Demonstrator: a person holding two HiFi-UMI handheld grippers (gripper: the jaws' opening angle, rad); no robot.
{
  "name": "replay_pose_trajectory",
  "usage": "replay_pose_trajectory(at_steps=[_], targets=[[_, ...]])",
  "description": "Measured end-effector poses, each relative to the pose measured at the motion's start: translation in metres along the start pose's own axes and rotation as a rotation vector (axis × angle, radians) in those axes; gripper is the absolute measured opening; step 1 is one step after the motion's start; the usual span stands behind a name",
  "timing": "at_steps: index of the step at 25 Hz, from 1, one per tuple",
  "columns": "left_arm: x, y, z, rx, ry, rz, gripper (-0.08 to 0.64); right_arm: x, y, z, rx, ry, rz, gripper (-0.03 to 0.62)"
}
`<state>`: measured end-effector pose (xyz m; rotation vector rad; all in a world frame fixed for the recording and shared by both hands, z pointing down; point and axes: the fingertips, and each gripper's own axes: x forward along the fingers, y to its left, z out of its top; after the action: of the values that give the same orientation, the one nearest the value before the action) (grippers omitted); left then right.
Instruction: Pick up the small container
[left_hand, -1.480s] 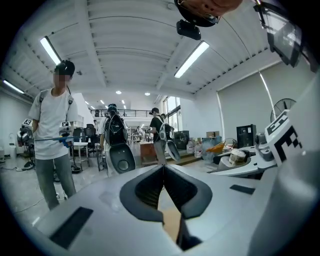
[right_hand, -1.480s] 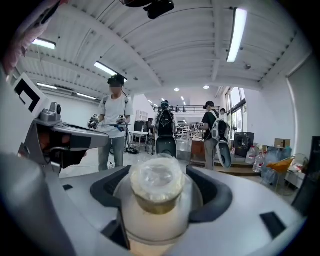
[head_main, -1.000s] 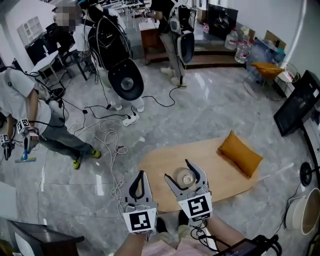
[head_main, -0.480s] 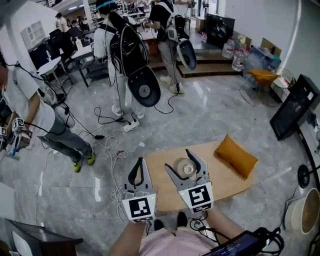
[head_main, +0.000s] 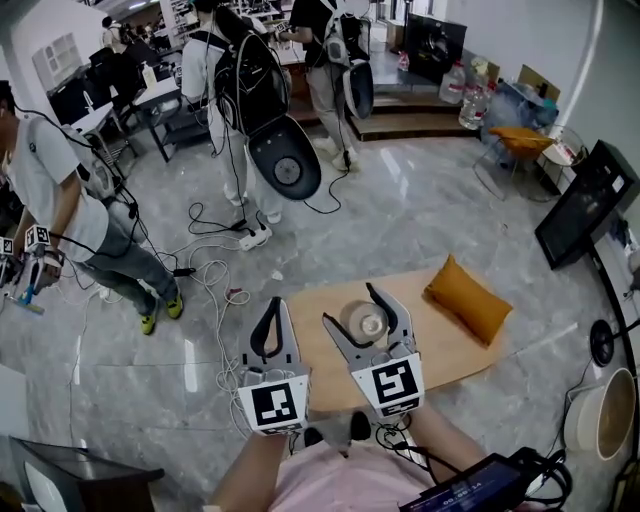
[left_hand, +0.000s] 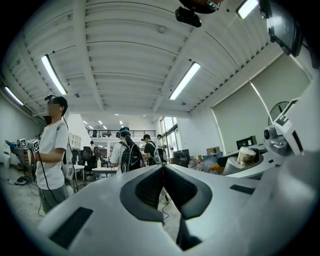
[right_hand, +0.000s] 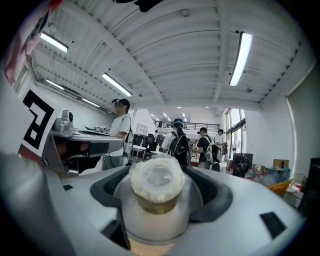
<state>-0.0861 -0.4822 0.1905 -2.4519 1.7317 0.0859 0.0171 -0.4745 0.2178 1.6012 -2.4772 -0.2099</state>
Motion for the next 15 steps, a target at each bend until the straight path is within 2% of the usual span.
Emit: replay_pose_trajectory(at_steps=[5,10,15], targets=[[0.0042,0.0017,-0.0039,0.038,0.007,-0.011,0.014,0.0045,-0.0006,0.0013,-0.001,-0.001,0.004,0.344],[0.0026,0.0022,-0.0036,0.002,0.002,0.001,0.014,0.0044,0.0015,0.0,-0.002,-0.001,0.006,0.344],[-0.0002,0.001,-0.0009,0.018,0.001,-0.004,0.014,0.0015,0.003,0.0028,-0.007,-0.001,0.007,0.344]])
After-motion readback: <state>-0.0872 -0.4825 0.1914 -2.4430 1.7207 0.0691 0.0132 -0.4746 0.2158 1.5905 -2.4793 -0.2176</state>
